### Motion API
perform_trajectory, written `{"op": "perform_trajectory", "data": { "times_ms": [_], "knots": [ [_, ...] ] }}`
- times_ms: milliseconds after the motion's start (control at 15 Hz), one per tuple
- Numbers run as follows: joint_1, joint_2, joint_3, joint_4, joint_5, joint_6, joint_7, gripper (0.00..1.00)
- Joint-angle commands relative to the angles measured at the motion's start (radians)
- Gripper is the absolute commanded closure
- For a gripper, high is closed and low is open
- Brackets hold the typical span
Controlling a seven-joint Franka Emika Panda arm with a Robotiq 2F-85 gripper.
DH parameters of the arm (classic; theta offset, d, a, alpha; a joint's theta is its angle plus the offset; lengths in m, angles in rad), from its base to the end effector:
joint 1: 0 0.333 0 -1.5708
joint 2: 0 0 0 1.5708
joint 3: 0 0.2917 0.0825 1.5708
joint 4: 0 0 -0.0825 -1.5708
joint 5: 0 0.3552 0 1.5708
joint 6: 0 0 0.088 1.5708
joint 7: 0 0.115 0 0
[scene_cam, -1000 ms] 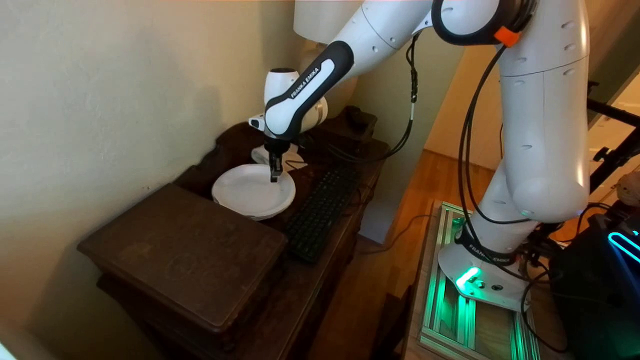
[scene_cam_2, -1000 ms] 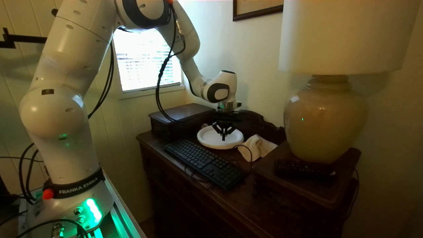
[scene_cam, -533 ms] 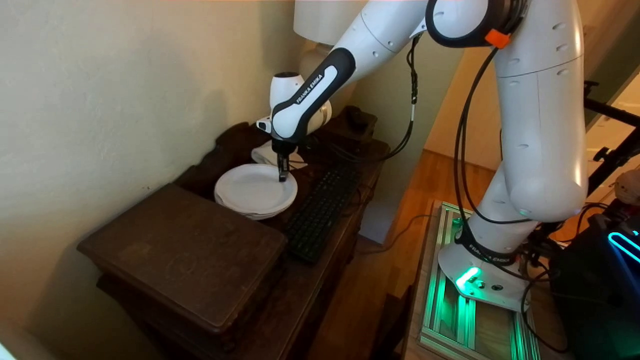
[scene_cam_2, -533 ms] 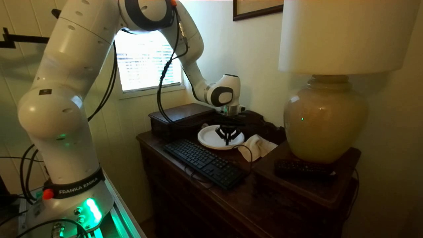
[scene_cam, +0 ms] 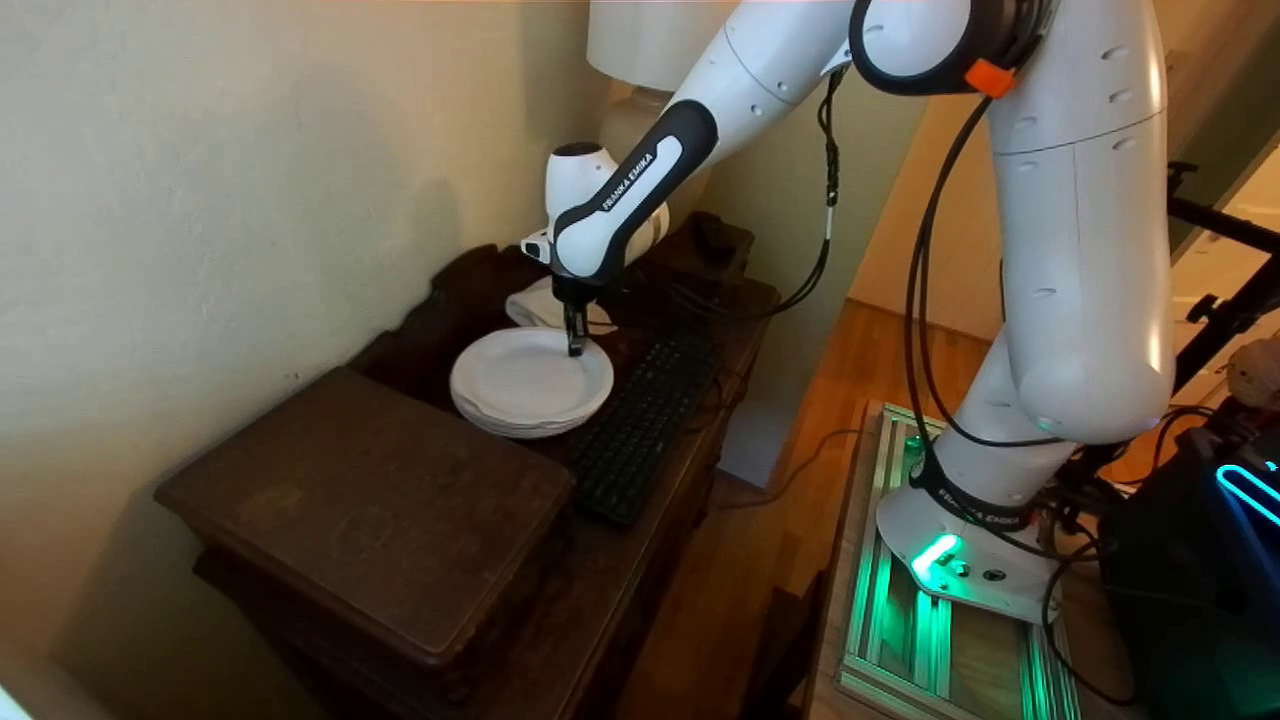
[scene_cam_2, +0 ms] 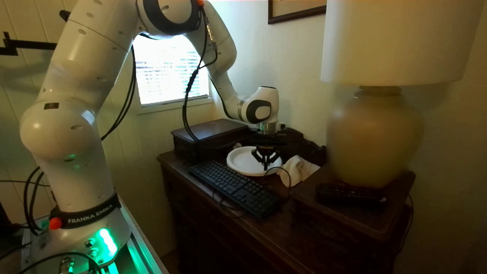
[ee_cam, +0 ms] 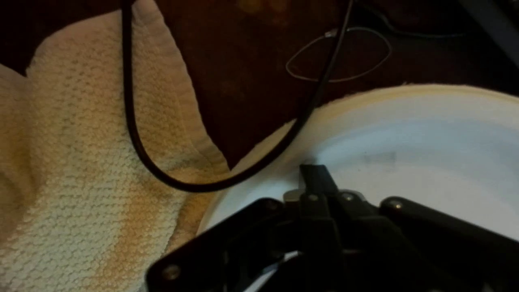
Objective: Push the white plates to the right.
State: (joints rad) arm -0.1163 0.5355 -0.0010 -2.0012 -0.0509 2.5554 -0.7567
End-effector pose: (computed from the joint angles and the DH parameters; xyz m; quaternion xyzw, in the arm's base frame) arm 0.5759 -0.0674 0.1832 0.9423 0.3342 0.0023 0.0171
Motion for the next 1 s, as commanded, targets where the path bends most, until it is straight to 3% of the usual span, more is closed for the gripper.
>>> {"op": "perform_trajectory", "data": {
  "times_ms": [0, 200, 267, 467, 933],
  "knots": [
    [-0.007, -0.015, 0.001, -0.008, -0.047, -0.015, 0.034, 0.97],
    [0.0, -0.042, 0.02, -0.014, -0.037, -0.015, 0.04, 0.97],
    [0.005, -0.058, 0.028, -0.016, -0.029, -0.023, 0.05, 0.72],
    [0.01, -0.122, 0.063, -0.03, 0.0, -0.039, 0.082, 0.64],
    [0.077, -0.359, 0.036, -0.075, 0.023, -0.321, 0.503, 0.16]
  ]
}}
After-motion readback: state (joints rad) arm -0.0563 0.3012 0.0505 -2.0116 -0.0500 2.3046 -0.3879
